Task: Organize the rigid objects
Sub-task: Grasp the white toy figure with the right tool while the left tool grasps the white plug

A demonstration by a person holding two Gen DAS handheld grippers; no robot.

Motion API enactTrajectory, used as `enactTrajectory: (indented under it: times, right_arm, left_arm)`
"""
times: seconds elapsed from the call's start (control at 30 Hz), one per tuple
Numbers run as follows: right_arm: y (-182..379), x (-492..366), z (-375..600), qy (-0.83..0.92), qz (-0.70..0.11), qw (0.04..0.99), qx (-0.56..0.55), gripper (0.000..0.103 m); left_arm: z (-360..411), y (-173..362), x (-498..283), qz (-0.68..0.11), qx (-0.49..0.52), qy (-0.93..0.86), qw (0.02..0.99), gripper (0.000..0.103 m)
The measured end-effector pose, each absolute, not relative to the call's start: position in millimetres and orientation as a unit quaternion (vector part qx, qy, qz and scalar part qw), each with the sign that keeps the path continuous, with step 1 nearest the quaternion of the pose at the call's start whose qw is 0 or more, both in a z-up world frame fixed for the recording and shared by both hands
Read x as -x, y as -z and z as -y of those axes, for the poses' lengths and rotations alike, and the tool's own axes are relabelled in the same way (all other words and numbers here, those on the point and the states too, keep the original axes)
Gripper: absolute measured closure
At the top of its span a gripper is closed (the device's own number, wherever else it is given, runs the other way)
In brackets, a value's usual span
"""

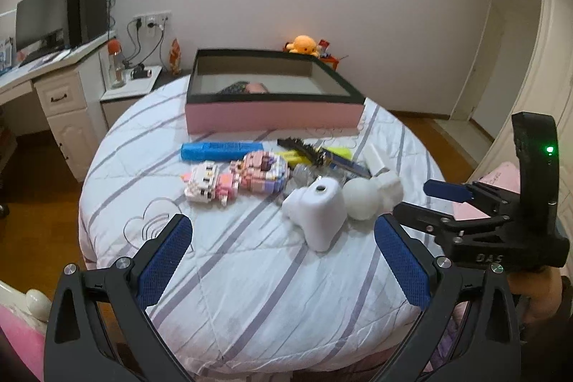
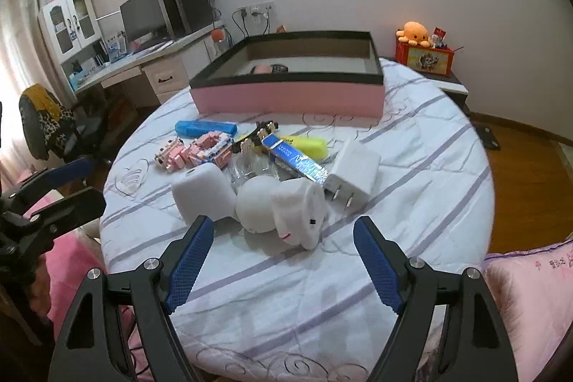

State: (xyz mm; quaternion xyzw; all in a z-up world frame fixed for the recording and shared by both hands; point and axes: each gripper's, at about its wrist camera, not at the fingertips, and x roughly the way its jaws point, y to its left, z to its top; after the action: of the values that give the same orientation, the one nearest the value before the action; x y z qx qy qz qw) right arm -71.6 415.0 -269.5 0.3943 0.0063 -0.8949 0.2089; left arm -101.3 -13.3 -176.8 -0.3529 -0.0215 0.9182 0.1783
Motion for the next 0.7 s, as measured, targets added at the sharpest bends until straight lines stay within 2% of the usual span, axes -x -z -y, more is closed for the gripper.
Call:
enactTrajectory:
  times: [0.37, 0.5, 0.6, 0.7]
  right_arm:
    - [294, 87, -398, 0.888, 0.004, 0.230, -0.399, 0.021]
    - [298, 90, -393, 0.891, -0.016, 0.219, -0.397, 0.022]
    - [302, 91, -395, 0.893, -0.026, 0.210, -0.397, 0.034]
    - [301, 92, -404, 0.890, -0.013, 0.222, -0.398, 0.034]
  left_arm:
    - [20, 192, 111, 0.020, 0.376, -0.911, 0.170, 0.000]
    - [21, 196, 116, 0.024, 0.383, -0.908, 0.166, 0.000]
    - [17, 201, 120, 0.023, 0.391, -0.905, 0.166, 0.000]
    - [9, 205, 125, 0.023, 0.397, -0.903, 0.162, 0.000]
